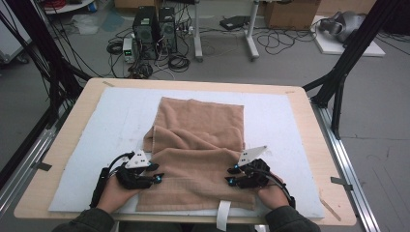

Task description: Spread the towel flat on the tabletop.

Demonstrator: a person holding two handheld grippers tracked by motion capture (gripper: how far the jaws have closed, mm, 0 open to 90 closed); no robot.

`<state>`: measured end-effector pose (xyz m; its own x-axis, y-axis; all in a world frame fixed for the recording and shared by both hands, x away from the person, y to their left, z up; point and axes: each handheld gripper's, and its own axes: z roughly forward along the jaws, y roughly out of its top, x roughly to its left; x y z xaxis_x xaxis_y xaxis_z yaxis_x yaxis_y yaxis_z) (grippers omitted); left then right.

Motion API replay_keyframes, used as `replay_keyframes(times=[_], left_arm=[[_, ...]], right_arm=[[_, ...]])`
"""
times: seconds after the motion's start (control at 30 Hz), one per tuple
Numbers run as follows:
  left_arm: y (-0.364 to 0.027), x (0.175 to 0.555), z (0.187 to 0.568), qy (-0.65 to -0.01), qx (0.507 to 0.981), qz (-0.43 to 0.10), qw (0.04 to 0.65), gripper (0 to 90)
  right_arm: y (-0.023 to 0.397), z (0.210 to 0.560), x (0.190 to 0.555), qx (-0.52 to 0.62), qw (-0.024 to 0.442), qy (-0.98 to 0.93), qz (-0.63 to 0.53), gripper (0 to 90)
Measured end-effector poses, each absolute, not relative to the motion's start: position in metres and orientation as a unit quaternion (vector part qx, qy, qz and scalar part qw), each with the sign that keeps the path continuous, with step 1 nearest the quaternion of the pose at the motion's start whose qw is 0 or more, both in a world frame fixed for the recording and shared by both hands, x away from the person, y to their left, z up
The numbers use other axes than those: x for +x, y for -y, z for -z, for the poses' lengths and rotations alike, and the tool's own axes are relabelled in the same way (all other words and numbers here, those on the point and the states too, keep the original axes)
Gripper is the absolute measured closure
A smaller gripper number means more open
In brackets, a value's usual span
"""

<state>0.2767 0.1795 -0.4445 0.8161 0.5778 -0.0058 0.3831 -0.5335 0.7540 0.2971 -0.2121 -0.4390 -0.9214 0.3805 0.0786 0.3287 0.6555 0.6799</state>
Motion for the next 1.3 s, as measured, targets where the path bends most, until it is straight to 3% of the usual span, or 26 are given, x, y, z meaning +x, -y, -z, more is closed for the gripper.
replay_keyframes(times=[0.07,0.13,0.37,0.6,0.63,0.7,0.8,0.93,1.1,1.17,1.23,1.27,1.3], left_arm=[[-0.178,0.274,0.444,-0.273,0.868,-0.121,0.397,72.8],[-0.177,0.27,0.443,-0.264,0.871,-0.121,0.396,82.9],[-0.192,0.239,0.416,-0.253,0.863,-0.12,0.42,84.5],[-0.2,0.196,0.37,-0.218,0.853,-0.107,0.461,84.6],[-0.201,0.191,0.366,-0.213,0.852,-0.102,0.466,83.6],[-0.203,0.188,0.361,-0.22,0.846,-0.099,0.476,69.1],[-0.205,0.2,0.368,-0.236,0.844,-0.106,0.47,58.5],[-0.198,0.227,0.396,-0.249,0.848,-0.11,0.454,54.9],[-0.182,0.257,0.429,-0.265,0.866,-0.115,0.407,51.9],[-0.178,0.263,0.438,-0.262,0.877,-0.103,0.39,58.0],[-0.178,0.263,0.443,-0.26,0.874,-0.094,0.4,69.8],[-0.178,0.263,0.443,-0.262,0.872,-0.091,0.403,80.7],[-0.178,0.261,0.442,-0.259,0.873,-0.091,0.403,84.0]], right_arm=[[0.21,0.439,0.296,0.2,0.033,-0.907,-0.368,80.4],[0.208,0.438,0.293,0.192,0.033,-0.91,-0.365,84.3],[0.207,0.42,0.265,0.17,0.017,-0.903,-0.394,84.6],[0.21,0.363,0.221,0.126,0.023,-0.886,-0.446,83.5],[0.21,0.356,0.216,0.116,0.025,-0.885,-0.45,80.1],[0.209,0.349,0.213,0.116,0.024,-0.881,-0.459,68.1],[0.204,0.354,0.222,0.116,0.037,-0.892,-0.436,62.0],[0.198,0.386,0.252,0.143,0.052,-0.91,-0.386,56.0],[0.199,0.423,0.284,0.185,0.054,-0.912,-0.361,54.8],[0.199,0.433,0.29,0.187,0.043,-0.915,-0.356,66.1],[0.199,0.439,0.29,0.182,0.041,-0.912,-0.366,75.8],[0.201,0.44,0.29,0.187,0.031,-0.908,-0.373,82.3],[0.201,0.441,0.289,0.182,0.027,-0.907,-0.38,84.7]])
